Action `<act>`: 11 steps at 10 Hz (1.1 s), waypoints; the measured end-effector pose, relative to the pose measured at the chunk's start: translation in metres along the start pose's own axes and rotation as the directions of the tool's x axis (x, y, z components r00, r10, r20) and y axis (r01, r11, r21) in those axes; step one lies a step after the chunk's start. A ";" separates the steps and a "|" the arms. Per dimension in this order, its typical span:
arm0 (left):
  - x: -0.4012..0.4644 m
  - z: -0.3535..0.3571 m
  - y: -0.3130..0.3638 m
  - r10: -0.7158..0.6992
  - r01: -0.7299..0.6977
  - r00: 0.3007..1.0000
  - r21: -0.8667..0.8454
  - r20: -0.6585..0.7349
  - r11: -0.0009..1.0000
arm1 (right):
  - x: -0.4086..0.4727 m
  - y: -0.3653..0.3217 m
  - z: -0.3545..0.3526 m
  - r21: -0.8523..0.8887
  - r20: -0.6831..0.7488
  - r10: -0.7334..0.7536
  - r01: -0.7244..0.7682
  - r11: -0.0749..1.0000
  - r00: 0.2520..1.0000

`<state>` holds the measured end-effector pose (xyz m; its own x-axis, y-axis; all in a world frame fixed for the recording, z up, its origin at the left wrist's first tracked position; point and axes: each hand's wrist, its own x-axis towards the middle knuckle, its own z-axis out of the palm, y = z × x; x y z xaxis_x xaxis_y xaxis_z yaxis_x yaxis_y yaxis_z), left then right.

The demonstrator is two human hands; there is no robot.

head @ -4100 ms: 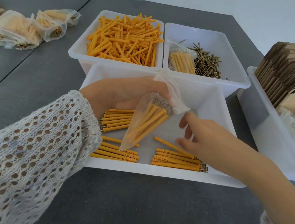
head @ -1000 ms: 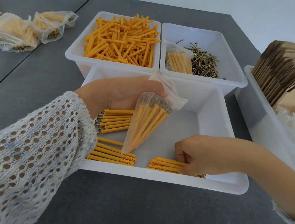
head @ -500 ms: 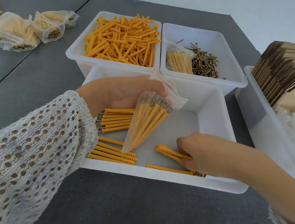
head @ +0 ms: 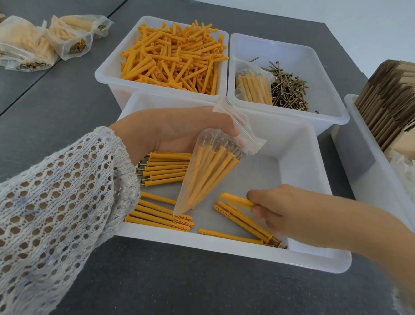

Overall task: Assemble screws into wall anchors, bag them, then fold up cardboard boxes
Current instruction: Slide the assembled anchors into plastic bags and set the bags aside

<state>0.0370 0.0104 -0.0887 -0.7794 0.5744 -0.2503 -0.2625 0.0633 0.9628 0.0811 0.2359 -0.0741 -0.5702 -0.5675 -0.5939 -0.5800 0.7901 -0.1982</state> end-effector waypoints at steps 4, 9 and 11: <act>0.004 0.003 0.005 -0.004 0.005 1.000 -0.026 0.027 1.000 | -0.035 0.019 -0.093 -0.205 -0.619 0.100 -0.283 0.937 0.779; -0.006 0.009 0.012 0.062 -0.055 0.983 -0.049 0.171 0.997 | 0.005 -0.021 -0.102 -0.212 -0.449 -0.223 0.139 0.967 0.866; -0.006 0.012 0.014 0.088 -0.086 0.974 -0.021 0.210 0.996 | 0.002 -0.025 -0.109 -0.202 -0.303 -0.204 0.147 0.968 0.931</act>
<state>0.0451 0.0178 -0.0724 -0.6628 0.7361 -0.1373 -0.2064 -0.0034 0.9785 0.0312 0.1900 0.0143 -0.5886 -0.7600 -0.2756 -0.7630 0.6349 -0.1212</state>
